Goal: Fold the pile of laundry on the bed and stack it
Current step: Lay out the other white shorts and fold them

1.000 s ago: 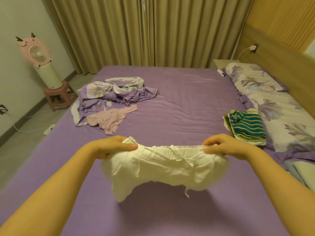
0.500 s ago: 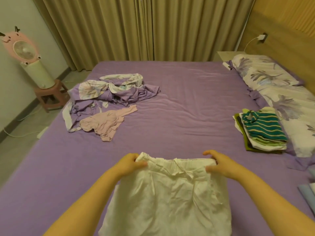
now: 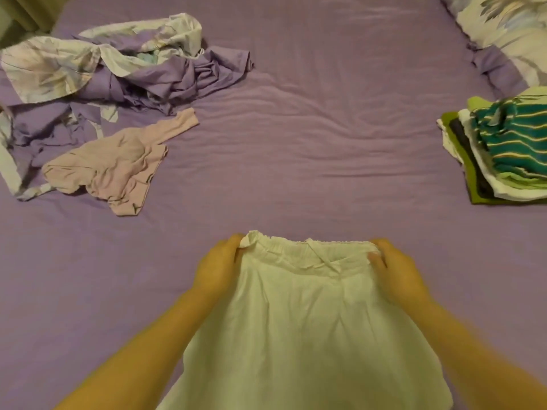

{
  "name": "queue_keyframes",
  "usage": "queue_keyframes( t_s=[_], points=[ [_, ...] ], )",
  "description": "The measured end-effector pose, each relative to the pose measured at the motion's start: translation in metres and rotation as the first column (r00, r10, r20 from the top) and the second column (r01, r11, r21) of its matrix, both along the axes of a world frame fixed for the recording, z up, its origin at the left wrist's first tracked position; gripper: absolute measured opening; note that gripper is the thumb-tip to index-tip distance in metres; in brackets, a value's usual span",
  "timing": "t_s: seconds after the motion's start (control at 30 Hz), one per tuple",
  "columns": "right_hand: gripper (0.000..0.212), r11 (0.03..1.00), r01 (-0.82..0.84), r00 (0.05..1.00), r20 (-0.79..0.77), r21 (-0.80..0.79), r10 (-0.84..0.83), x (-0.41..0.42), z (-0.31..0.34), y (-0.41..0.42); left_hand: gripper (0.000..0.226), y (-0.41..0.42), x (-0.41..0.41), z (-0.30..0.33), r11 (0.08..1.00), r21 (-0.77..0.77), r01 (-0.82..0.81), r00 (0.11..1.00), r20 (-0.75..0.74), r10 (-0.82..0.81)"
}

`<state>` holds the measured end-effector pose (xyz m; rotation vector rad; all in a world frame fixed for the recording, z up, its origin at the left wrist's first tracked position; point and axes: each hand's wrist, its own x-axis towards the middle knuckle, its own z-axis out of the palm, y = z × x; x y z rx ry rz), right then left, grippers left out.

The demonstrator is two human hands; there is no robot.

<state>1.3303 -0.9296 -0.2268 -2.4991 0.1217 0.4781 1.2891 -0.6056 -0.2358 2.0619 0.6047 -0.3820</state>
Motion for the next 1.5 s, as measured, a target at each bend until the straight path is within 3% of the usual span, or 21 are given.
queue_keyframes(
  t_s=[0.13, 0.2, 0.27, 0.33, 0.4, 0.47, 0.53, 0.63, 0.73, 0.8, 0.87, 0.93, 1.0, 1.1, 1.2, 1.23, 1.37, 1.5],
  points=[
    [0.017, 1.0, -0.011, 0.997, 0.076, -0.013, 0.012, 0.041, -0.018, 0.01, 0.038, 0.008, 0.038, -0.012, 0.996, 0.085, 0.018, 0.999, 0.029, -0.02],
    [0.016, 1.0, 0.018, 0.993, 0.114, 0.009, -0.019, 0.068, -0.024, 0.017, 0.033, 0.013, 0.062, -0.021, 0.96, 0.274, 0.064, 0.992, 0.084, -0.09],
    [0.02, 1.0, 0.028, 0.988, 0.152, 0.004, -0.029, 0.093, -0.031, 0.027, 0.03, 0.016, 0.084, -0.033, 0.831, 0.541, 0.125, 0.972, 0.102, -0.213],
    [0.033, 0.991, -0.019, 0.985, 0.169, -0.136, 0.042, 0.11, -0.04, 0.039, 0.046, 0.008, 0.099, -0.043, 0.686, 0.696, 0.212, 0.951, 0.016, -0.309],
    [0.039, 0.965, -0.1, 0.97, 0.194, -0.241, 0.149, 0.116, -0.051, 0.055, 0.058, -0.016, 0.101, -0.054, 0.592, 0.708, 0.385, 0.881, -0.091, -0.464],
    [0.032, 0.95, -0.181, 0.947, 0.215, -0.254, 0.238, 0.115, -0.062, 0.072, 0.055, -0.05, 0.09, -0.071, 0.517, 0.673, 0.529, 0.766, -0.117, -0.633],
    [0.03, 0.935, -0.26, 0.938, 0.165, -0.241, 0.304, 0.117, -0.072, 0.086, 0.057, -0.08, 0.077, -0.085, 0.466, 0.663, 0.585, 0.701, -0.125, -0.702],
    [0.041, 0.909, -0.325, 0.929, 0.091, -0.261, 0.358, 0.124, -0.081, 0.098, 0.067, -0.101, 0.07, -0.098, 0.467, 0.699, 0.541, 0.742, -0.135, -0.657],
    [0.035, 0.797, -0.43, 0.867, 0.054, -0.424, 0.496, 0.136, -0.081, 0.105, 0.07, -0.101, 0.069, -0.1, 0.455, 0.722, 0.521, 0.748, -0.13, -0.651],
    [0.03, 0.826, -0.435, 0.863, 0.097, -0.359, 0.496, 0.141, -0.076, 0.107, 0.072, -0.099, 0.075, -0.095, 0.511, 0.673, 0.535, 0.762, -0.125, -0.635],
    [0.025, 0.94, -0.334, 0.922, 0.182, -0.066, 0.341, 0.141, -0.069, 0.103, 0.07, -0.099, 0.089, -0.087, 0.704, 0.541, 0.46, 0.846, -0.024, -0.533],
    [0.017, 0.939, -0.235, 0.961, 0.206, 0.249, 0.186, 0.137, -0.063, 0.095, 0.059, -0.098, 0.11, -0.078, 0.853, 0.44, 0.28, 0.909, 0.165, -0.383],
    [0.012, 0.899, -0.15, 0.984, 0.149, 0.412, 0.096, 0.131, -0.056, 0.084, 0.049, -0.094, 0.133, -0.069, 0.897, 0.378, 0.229, 0.909, 0.245, -0.336],
    [0.012, 0.84, 0.042, 0.996, 0.041, 0.542, -0.077, 0.126, -0.053, 0.064, 0.027, -0.087, 0.158, -0.054, 0.893, 0.267, 0.363, 0.889, 0.188, -0.418],
    [0.006, 0.817, 0.138, 0.985, 0.005, 0.559, -0.17, 0.12, -0.051, 0.048, 0.02, -0.084, 0.167, -0.024, 0.927, -0.029, 0.375, 0.914, 0.182, -0.364],
    [0.007, 0.832, 0.132, 0.985, 0.025, 0.539, -0.173, 0.118, -0.051, 0.044, 0.017, -0.085, 0.169, -0.013, 0.923, -0.06, 0.379, 0.914, 0.182, -0.363],
    [0.021, 0.899, 0.164, 0.981, 0.025, 0.407, -0.19, 0.098, -0.048, 0.03, 0.019, -0.093, 0.172, 0.025, 0.906, 0.02, 0.423, 0.884, 0.211, -0.417],
    [0.041, 0.981, 0.081, 0.997, -0.03, 0.174, -0.077, 0.05, -0.048, 0.018, 0.021, -0.116, 0.139, 0.037, 0.929, 0.09, 0.359, 0.919, 0.141, -0.369]
  ],
)
